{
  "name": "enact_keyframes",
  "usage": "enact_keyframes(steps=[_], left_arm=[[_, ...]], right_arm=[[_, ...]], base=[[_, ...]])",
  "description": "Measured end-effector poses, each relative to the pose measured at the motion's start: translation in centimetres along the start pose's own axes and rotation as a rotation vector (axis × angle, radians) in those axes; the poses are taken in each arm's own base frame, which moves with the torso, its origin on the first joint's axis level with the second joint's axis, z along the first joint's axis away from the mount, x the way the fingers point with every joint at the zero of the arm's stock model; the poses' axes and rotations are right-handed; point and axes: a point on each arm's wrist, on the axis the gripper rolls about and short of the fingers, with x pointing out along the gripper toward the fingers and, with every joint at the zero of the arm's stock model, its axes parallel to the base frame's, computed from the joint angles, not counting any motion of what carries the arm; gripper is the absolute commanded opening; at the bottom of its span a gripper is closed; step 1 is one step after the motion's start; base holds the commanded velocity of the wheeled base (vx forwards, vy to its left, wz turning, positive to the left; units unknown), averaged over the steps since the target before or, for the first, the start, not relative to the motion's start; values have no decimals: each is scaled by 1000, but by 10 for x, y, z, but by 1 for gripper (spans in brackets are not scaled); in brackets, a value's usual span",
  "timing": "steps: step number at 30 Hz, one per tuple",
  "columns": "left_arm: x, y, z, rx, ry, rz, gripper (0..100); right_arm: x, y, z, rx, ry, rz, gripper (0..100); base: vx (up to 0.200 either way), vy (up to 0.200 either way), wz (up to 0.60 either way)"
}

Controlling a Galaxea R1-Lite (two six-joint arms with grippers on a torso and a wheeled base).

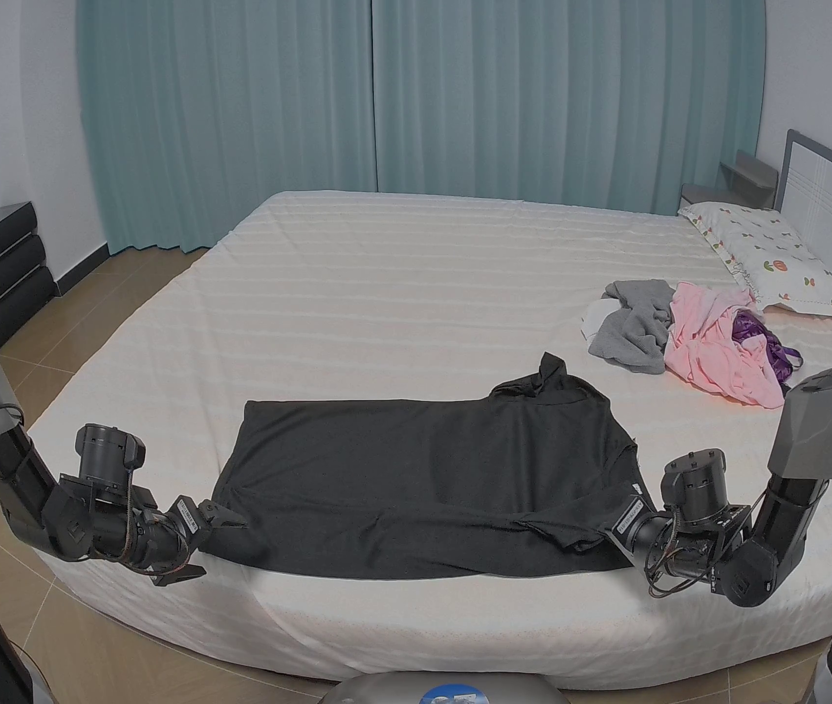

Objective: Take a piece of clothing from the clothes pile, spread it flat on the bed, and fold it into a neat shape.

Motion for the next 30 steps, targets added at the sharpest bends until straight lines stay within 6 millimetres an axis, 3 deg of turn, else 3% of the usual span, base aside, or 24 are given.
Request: enact_keyframes(steps=[3, 4, 13, 30], left_arm=[[0, 0, 0, 1, 0, 0, 100], [0, 0, 0, 1, 0, 0, 100], [0, 0, 0, 0, -1, -1, 100], [0, 0, 0, 1, -21, -7, 100]], right_arm=[[-3, -3, -2, -16, 7, -9, 0], [-4, -4, -3, -21, 10, -12, 100], [-10, -9, -9, -62, 33, -33, 100], [-10, -14, 29, 16, -70, -23, 100]], base=[[0, 0, 0], [0, 0, 0], [0, 0, 0], [0, 0, 0]])
